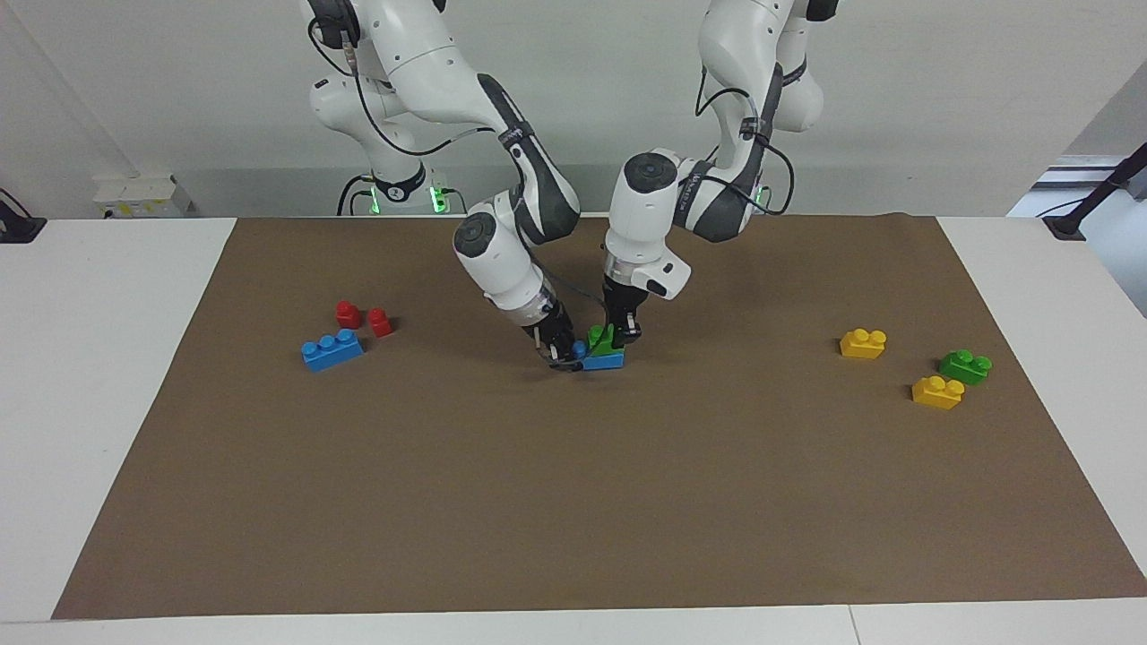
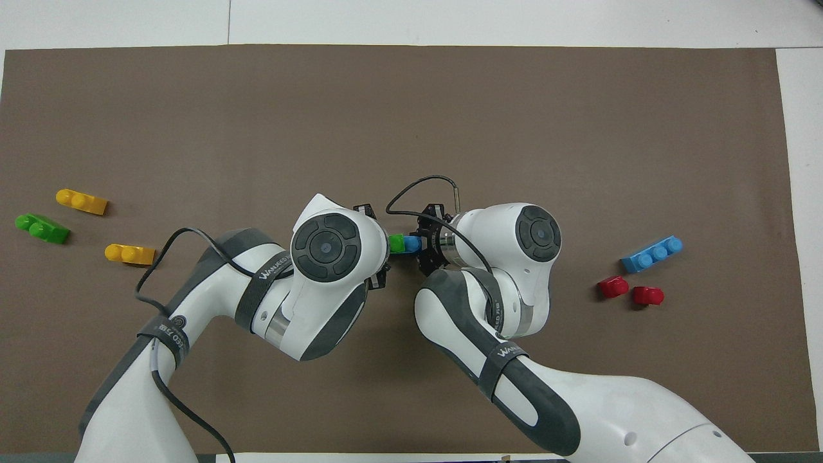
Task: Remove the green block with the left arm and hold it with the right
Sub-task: 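Pull the green brick away with the left gripper while the right pulls blue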
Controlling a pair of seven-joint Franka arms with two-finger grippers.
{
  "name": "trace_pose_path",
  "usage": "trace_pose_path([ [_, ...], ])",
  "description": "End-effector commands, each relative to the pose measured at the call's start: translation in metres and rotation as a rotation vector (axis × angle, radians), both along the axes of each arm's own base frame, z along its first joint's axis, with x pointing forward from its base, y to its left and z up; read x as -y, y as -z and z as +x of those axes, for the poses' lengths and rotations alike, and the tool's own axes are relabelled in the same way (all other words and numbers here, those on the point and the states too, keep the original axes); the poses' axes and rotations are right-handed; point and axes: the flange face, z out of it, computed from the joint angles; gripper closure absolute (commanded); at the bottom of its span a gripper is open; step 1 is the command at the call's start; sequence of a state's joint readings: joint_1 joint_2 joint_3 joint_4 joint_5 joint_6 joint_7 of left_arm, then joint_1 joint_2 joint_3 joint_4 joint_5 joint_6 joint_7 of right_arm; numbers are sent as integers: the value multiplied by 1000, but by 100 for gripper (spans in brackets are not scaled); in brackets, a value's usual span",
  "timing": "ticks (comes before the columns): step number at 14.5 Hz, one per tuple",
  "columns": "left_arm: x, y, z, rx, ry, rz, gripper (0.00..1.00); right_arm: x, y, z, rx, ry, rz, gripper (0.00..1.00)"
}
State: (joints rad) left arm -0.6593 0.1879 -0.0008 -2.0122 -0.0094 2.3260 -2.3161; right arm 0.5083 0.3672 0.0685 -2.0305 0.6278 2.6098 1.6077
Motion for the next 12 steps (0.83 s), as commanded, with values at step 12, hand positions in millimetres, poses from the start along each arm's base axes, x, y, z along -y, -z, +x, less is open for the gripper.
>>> trace_pose_path([
  [12, -229, -160, 48, -33, 232, 0, 100, 169, -44, 80, 3, -262, 15, 100],
])
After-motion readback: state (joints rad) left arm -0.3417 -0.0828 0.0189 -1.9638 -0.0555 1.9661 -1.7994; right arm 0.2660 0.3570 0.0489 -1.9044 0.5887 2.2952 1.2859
